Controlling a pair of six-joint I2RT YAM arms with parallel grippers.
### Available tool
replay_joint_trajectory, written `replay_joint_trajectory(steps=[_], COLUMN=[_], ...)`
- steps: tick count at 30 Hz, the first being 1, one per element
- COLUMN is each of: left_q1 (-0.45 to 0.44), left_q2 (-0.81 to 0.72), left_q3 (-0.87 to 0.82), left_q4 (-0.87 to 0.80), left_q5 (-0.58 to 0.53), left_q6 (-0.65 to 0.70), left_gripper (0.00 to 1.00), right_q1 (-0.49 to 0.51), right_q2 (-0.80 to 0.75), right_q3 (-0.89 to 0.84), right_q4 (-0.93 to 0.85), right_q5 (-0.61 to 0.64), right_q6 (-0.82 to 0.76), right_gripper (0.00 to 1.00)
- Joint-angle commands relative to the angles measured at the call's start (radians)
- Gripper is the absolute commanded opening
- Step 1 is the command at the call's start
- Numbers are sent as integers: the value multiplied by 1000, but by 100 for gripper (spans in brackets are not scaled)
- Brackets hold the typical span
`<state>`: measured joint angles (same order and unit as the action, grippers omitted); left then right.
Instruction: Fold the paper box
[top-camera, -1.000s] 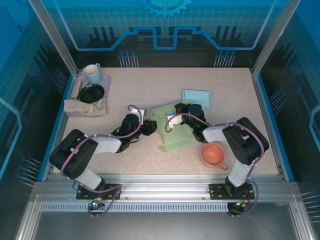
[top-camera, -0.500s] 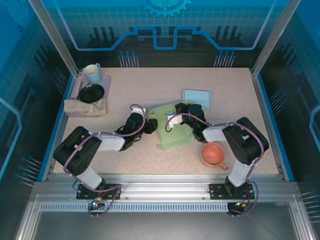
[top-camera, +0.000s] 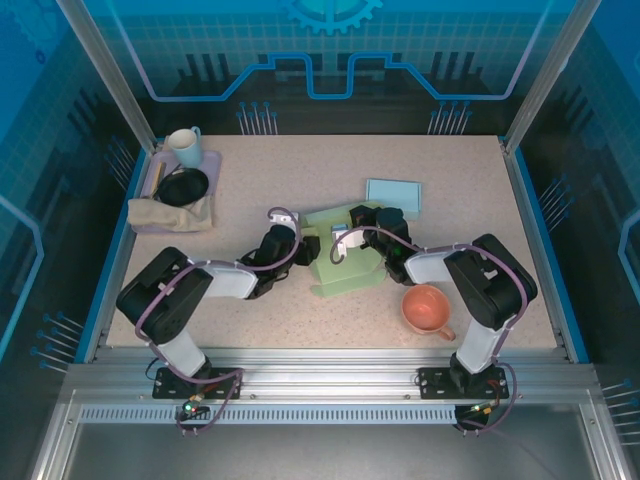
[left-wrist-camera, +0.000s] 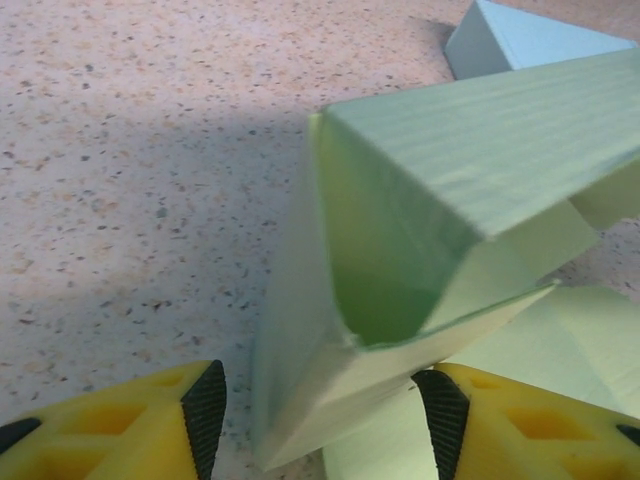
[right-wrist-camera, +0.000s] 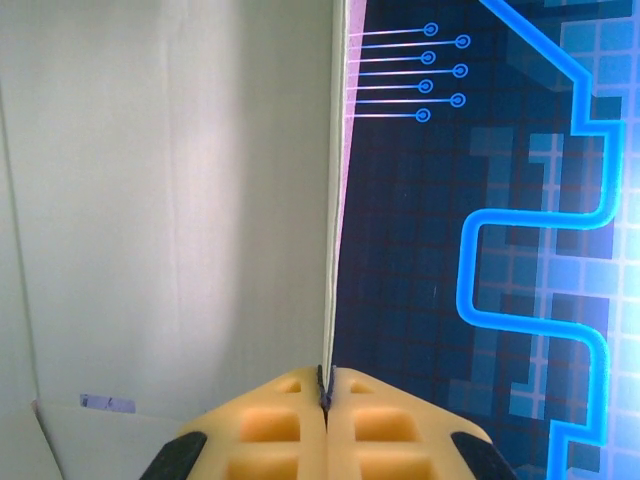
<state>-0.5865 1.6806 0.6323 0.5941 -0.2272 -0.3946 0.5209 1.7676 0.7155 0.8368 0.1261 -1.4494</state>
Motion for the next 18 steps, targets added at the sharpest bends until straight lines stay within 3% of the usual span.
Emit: replay_joint_trajectory(steps=[1,9,18], left_q1=[-23,-36,-35], left_q2=[17,66,94], left_q3=[26,76,134], left_q4=[82,32,-58], left_q5=[26,-52,-235], left_q6=[-11,-11,8], left_gripper=[52,38,43], right_q1=[-1,-2,-4], right_q2=[24,25,28], right_q3=[18,16,18], right_q4=[-24,-27,-34], right_q5=[-15,-17,-18], right_q6=[-3,1,0], right_gripper=[0,0,0])
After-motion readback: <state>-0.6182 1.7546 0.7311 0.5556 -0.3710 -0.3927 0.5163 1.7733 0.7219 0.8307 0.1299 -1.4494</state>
